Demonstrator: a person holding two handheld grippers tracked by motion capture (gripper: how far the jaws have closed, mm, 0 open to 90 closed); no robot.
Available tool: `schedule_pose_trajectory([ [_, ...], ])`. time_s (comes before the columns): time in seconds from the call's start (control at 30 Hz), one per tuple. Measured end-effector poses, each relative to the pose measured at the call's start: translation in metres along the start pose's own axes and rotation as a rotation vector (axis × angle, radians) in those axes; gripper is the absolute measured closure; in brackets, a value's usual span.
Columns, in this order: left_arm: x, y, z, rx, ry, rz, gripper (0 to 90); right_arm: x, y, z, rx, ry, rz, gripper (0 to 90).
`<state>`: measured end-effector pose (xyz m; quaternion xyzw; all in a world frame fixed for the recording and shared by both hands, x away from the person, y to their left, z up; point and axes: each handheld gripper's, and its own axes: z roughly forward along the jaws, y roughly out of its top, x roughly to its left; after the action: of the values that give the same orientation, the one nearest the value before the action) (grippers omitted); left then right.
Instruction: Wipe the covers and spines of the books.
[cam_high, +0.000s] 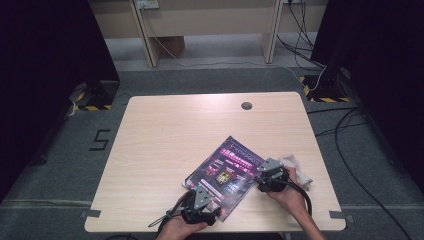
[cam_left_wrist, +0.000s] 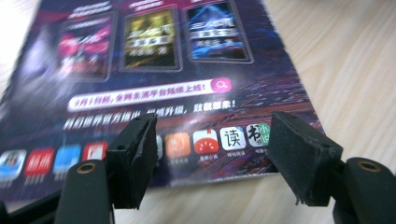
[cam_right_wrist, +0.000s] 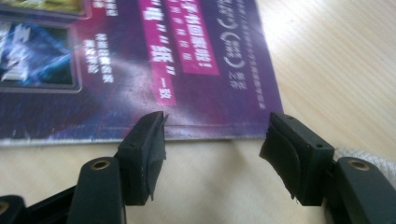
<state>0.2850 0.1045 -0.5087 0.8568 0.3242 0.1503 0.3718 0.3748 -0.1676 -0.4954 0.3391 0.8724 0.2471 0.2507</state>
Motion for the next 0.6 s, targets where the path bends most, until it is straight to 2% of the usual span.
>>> schedule_pose_trajectory([
  [0.07, -0.003, 0.001, 0.001, -0.005, -0.001, 0.015, 32.1, -0.002, 0.001, 0.002, -0.003, -0.005, 0.018, 37.8],
  [0.1, -0.004, 0.001, 0.001, -0.007, 0.013, 0.023, 31.5, -0.002, 0.001, 0.002, -0.001, -0.004, 0.033, 37.7],
  [0.17, -0.003, 0.0, 0.002, -0.012, 0.01, 0.014, 27.8, -0.001, 0.0, 0.001, -0.012, 0.008, 0.055, 37.4],
  [0.23, 0.002, -0.001, 0.002, -0.011, -0.005, 0.005, 23.3, 0.0, -0.002, -0.001, -0.026, 0.058, 0.094, 37.4],
  [0.27, 0.005, -0.002, 0.002, -0.011, -0.013, 0.0, 19.5, 0.001, -0.002, -0.003, -0.038, 0.077, 0.11, 37.3],
  [0.3, 0.01, -0.002, 0.0, -0.01, -0.016, -0.01, 19.4, 0.002, -0.003, -0.004, -0.037, 0.083, 0.115, 37.0],
  [0.43, 0.028, -0.003, -0.005, -0.037, 0.025, -0.055, 19.7, 0.01, -0.005, -0.008, -0.04, 0.114, 0.098, 36.4],
  [0.6, 0.05, -0.006, -0.008, -0.033, 0.083, -0.094, 20.1, 0.019, -0.004, -0.011, -0.044, 0.136, 0.066, 35.8],
])
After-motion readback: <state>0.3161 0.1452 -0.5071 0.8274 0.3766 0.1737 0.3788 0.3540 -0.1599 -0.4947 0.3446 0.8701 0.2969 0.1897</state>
